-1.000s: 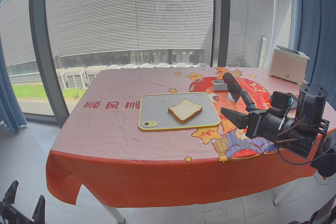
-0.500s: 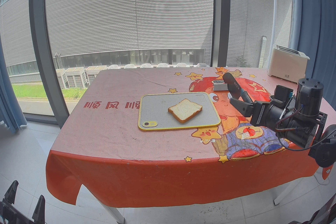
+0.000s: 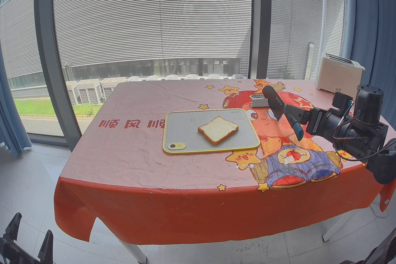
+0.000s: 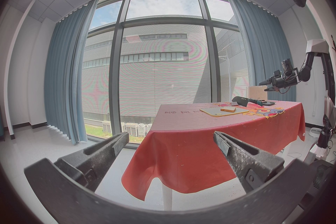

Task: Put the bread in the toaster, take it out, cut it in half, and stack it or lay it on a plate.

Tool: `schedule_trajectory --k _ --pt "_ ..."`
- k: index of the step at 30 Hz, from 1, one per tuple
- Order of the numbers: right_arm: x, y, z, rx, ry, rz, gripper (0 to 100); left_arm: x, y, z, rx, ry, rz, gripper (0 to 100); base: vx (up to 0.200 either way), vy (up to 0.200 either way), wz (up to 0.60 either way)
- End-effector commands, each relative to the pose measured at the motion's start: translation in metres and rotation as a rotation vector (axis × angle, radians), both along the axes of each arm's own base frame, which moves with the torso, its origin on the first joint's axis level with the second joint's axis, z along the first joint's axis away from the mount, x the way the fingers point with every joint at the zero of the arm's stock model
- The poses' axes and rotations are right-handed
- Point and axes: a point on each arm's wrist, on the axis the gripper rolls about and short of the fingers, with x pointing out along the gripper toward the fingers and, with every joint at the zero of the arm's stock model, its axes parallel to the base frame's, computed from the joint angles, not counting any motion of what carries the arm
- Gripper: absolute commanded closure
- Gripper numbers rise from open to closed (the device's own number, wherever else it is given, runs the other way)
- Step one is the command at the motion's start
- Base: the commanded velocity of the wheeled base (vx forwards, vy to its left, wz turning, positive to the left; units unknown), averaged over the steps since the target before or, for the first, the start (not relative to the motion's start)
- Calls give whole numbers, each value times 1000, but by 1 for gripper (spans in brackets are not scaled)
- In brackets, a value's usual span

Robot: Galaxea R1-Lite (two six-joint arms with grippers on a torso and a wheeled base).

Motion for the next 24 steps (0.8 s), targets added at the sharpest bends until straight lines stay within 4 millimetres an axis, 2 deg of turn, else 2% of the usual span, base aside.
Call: schedule_trajectory --k 1,11,19,20,21,24 --pt "9 -5 -5 1 10 -16 0 0 0 -5 0 1 0 0 0 0 0" --pt "12 -3 5 43 -7 46 0 0 0 -5 0 1 0 0 0 0 0" --pt "25 -5 30 57 -54 30 0 0 0 -5 0 1 0 0 0 0 0" --pt "33 -7 37 58 -57 19 0 0 0 -5 0 1 0 0 0 0 0" --pt "33 -7 37 58 -57 19 0 0 0 -5 0 1 0 0 0 0 0" --pt "55 -7 41 59 -56 12 0 0 0 -5 0 1 0 0 0 0 0"
